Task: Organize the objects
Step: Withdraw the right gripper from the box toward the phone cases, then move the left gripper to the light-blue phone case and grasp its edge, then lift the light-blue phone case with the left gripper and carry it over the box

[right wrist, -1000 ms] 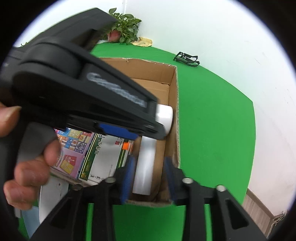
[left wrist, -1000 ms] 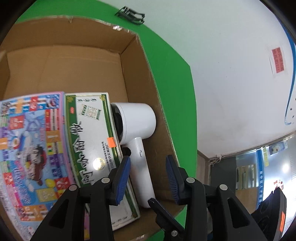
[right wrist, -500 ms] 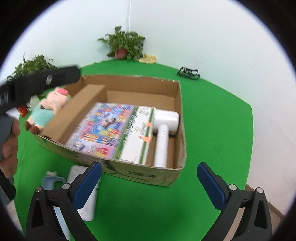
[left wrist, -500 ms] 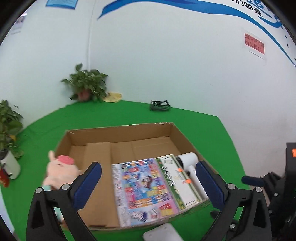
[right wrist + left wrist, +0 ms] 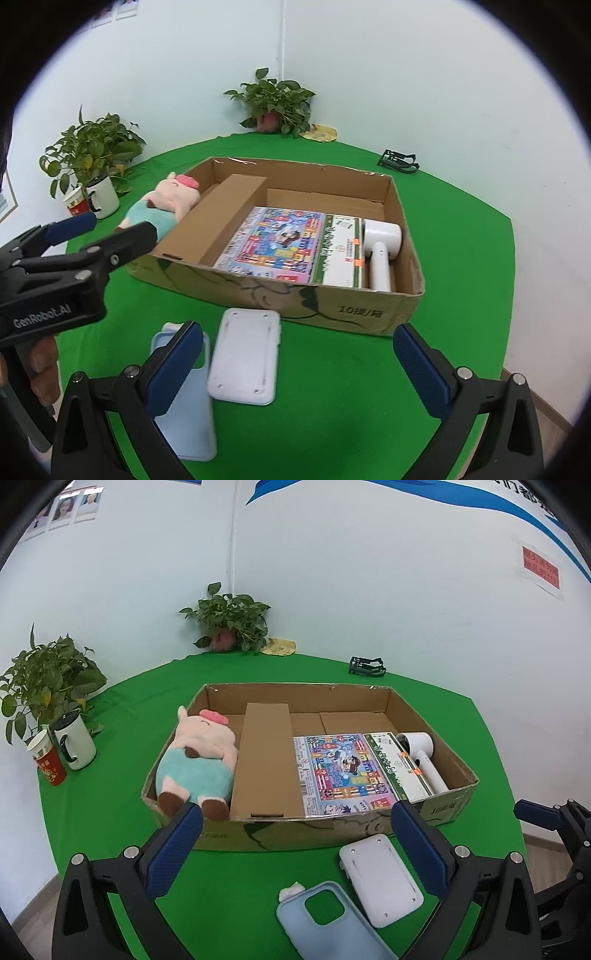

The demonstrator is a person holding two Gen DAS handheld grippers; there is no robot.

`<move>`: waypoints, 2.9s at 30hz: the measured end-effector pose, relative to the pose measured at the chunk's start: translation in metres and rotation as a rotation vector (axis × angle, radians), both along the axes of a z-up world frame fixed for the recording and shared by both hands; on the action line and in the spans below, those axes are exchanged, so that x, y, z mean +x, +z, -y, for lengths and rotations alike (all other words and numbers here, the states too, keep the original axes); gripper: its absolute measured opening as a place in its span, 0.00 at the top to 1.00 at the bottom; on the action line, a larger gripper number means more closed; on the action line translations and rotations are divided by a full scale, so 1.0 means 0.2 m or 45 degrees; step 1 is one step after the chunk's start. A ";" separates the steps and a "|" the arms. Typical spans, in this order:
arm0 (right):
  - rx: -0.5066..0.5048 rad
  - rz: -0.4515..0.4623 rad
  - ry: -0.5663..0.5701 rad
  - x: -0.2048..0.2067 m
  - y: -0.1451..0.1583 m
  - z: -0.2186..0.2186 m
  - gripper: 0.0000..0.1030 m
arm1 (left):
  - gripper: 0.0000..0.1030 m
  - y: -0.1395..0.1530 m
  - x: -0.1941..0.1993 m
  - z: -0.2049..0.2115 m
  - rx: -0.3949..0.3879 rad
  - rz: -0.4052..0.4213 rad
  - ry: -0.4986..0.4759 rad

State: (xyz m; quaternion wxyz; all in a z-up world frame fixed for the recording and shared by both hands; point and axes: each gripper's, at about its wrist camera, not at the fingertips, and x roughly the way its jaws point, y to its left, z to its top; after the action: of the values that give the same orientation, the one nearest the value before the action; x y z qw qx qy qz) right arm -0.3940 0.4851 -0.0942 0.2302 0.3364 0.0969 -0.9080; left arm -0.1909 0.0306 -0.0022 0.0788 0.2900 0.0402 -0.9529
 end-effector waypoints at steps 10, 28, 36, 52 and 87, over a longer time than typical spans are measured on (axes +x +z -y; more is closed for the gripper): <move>-0.056 -0.031 0.143 0.05 -0.02 0.02 0.01 | 0.01 -0.07 0.06 0.03 0.006 0.105 0.020; -0.024 0.288 0.288 -0.01 -0.37 0.18 0.01 | 0.02 -0.36 0.09 0.12 0.074 0.359 -0.006; -0.010 0.342 0.280 0.00 -0.42 0.13 0.43 | 0.18 -0.58 0.21 0.11 0.228 0.577 -0.070; -0.073 0.453 0.369 0.08 -0.49 0.22 0.61 | 0.53 -0.66 0.23 0.11 0.293 0.617 -0.108; -0.106 0.514 0.253 0.09 -0.53 0.33 0.80 | 0.93 -0.66 0.25 0.03 0.175 0.572 -0.097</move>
State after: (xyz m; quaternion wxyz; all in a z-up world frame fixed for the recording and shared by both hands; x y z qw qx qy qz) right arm -0.3753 0.4198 -0.2011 0.3470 0.4904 0.0440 -0.7982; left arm -0.1402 0.0246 -0.1340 0.0300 0.5009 0.0756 -0.8617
